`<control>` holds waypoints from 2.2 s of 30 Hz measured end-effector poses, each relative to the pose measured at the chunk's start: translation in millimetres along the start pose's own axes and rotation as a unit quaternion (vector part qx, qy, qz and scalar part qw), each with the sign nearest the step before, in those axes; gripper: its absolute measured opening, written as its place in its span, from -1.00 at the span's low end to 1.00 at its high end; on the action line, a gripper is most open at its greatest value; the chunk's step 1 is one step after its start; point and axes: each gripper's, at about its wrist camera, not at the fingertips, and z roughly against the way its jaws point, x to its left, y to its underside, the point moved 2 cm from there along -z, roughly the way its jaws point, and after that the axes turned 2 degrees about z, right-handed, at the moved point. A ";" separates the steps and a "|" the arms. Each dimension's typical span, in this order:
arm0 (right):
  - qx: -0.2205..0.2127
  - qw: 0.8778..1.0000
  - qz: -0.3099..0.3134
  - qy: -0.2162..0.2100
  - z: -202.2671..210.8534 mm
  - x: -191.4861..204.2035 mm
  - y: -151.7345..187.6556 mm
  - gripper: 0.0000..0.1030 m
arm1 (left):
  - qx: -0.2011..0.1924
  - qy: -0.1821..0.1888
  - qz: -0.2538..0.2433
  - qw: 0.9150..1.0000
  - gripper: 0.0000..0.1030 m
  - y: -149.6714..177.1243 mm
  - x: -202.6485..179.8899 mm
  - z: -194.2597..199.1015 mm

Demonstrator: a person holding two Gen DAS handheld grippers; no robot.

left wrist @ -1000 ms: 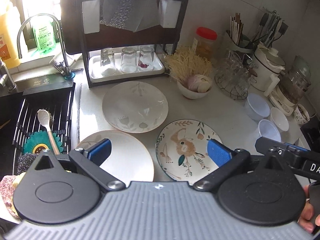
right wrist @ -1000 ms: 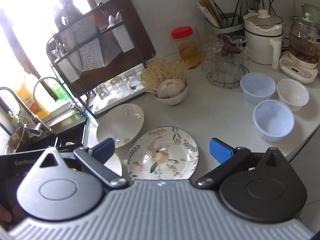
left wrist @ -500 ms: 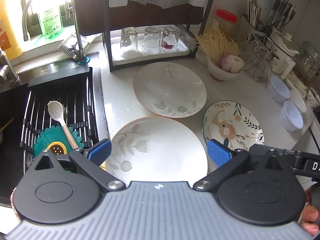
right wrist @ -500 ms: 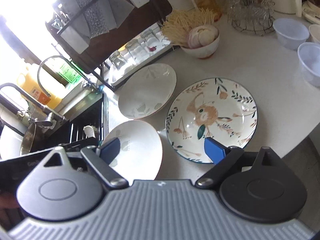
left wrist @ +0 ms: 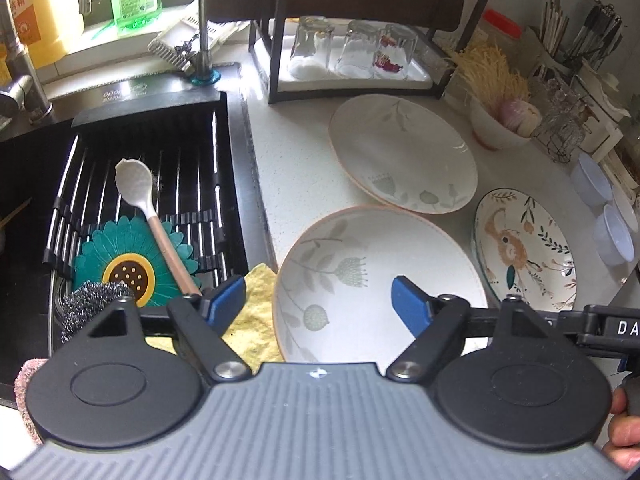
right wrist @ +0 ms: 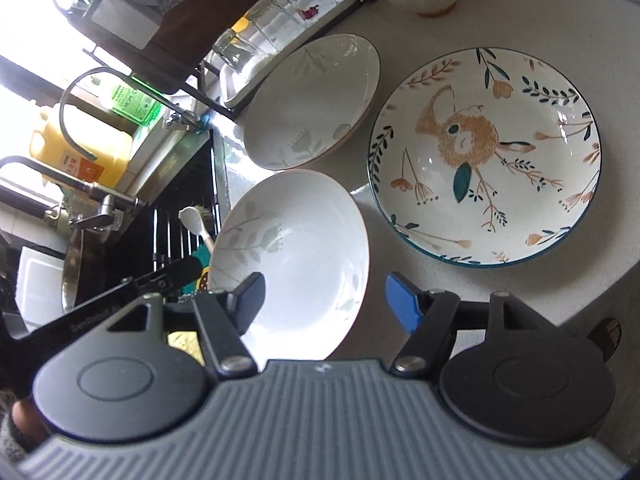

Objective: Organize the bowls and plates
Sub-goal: 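Close the left gripper on the bowl rim while the right gripper also clamps the rim, then lift the held bowl with both grippers and carry it over the floral plate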

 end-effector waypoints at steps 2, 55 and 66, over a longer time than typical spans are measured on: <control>0.001 1.000 0.000 0.006 -8.7 -1.3 -0.9 0.23 | 0.008 -0.002 0.007 1.000 0.38 0.9 8.0 -11.9; -0.059 0.994 0.086 0.037 36.8 5.2 -42.6 -0.74 | -0.023 0.080 0.039 0.996 -0.73 -17.4 -18.5 22.6; -0.087 0.990 0.108 0.024 70.6 -23.8 -74.4 -0.74 | -0.041 0.078 0.043 0.995 -0.73 -26.3 -74.5 31.4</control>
